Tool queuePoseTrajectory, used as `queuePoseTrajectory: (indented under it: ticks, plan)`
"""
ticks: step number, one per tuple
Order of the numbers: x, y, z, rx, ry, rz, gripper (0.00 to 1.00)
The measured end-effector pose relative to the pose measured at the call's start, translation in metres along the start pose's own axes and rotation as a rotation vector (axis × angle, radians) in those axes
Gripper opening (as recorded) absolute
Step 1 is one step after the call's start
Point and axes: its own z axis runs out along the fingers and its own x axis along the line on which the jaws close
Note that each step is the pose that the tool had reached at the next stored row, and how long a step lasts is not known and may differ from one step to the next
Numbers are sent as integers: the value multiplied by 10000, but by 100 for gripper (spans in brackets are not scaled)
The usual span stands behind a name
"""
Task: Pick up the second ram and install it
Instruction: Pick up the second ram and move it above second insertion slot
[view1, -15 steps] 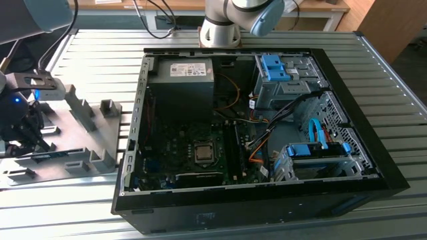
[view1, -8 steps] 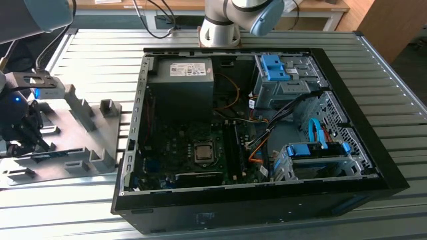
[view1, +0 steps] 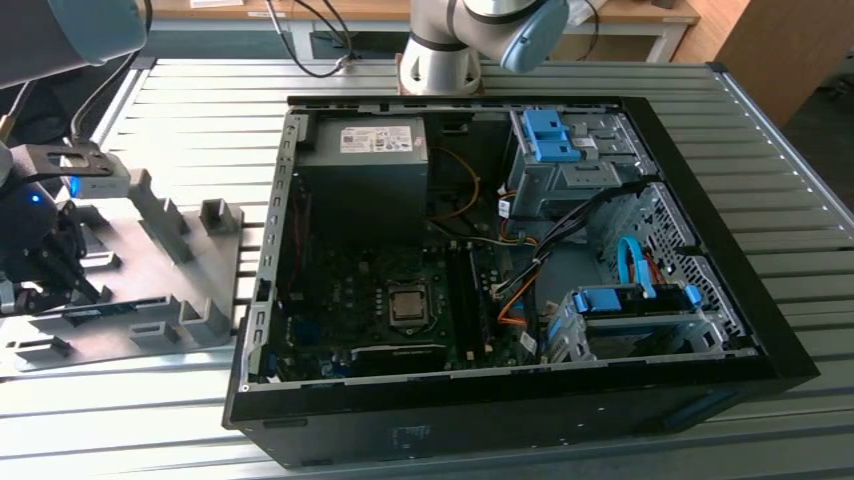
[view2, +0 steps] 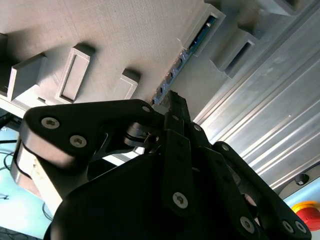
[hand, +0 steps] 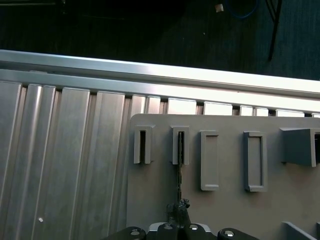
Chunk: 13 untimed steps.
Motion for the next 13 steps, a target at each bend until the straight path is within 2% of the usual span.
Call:
queuePoseTrajectory:
  ticks: [4,5,6,8,11,13]
  plan:
    - [0,0,0,-1,0,5,11]
    - [0,0,0,0,-1,6,17]
    - [0,0,0,0,0,7,17]
    - [0,0,0,0,0,10,30]
    - [1,0,4,1,6,13,30]
    - [1,-3,39,0,12,17,30]
